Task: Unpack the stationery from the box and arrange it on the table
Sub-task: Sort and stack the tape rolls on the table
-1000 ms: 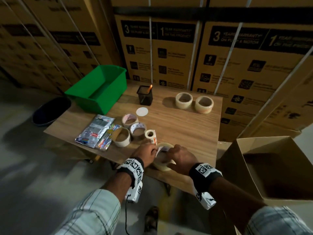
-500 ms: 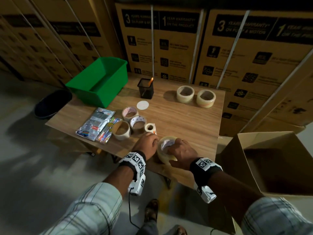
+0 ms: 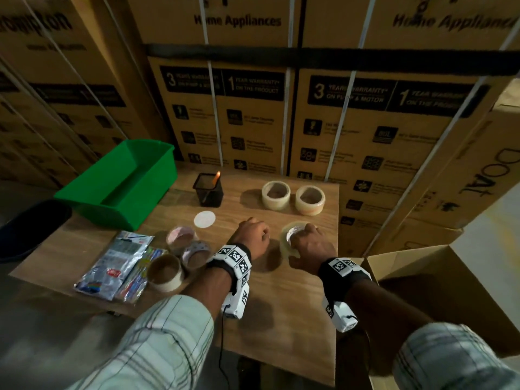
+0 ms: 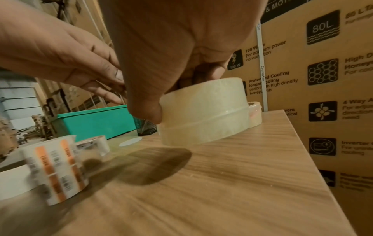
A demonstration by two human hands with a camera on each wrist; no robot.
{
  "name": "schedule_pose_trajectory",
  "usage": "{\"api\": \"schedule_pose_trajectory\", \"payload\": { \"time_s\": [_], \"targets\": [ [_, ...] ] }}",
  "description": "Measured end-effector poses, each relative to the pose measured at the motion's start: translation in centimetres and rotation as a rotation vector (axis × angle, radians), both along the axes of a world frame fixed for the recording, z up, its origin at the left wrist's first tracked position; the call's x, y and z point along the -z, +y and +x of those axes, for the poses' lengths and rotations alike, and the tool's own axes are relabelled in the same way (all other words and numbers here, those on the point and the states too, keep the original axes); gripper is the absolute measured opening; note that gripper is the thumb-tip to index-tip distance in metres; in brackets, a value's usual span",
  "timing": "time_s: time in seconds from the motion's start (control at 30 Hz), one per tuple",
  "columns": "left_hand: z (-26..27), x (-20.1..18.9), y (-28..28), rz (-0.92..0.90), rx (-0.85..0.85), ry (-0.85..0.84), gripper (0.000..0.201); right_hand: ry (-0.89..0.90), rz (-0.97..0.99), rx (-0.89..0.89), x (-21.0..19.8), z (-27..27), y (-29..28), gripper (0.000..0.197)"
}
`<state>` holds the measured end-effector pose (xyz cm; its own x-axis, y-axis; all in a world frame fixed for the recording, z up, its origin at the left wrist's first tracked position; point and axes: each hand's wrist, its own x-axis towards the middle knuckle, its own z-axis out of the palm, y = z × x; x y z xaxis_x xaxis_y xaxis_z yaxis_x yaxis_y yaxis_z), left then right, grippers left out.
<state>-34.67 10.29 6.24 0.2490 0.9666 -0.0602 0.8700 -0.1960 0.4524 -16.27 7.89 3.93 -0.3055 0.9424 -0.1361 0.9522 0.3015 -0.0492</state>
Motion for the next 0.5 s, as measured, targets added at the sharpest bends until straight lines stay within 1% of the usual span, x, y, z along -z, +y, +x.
{"api": "schedule_pose_trajectory", "payload": {
  "time_s": [0.07, 0.17, 0.3, 0.5],
  "targets": [
    [0.5, 0.0, 2.2, -0.026, 0.006, 0.018, 0.020, 0.004, -0.004, 0.038, 0.4, 0.0, 1.8, 0.055],
    [0.9, 0.3, 5.4, -0.049, 0.034, 0.020, 0.021, -0.007, -0.014, 0.046, 1.2, -0.3, 4.7, 0.055],
    [1.0, 1.5, 9.4, -0.100, 0.079, 0.021, 0.019, -0.005, 0.000, 0.068, 2.1, -1.0, 8.2, 0.056],
    [1.6, 3.6, 13.9, -0.167, 0.139, 0.039, 0.020, 0.001, -0.066, 0.135, 3.8, -1.5, 11.2, 0.052]
  ]
}}
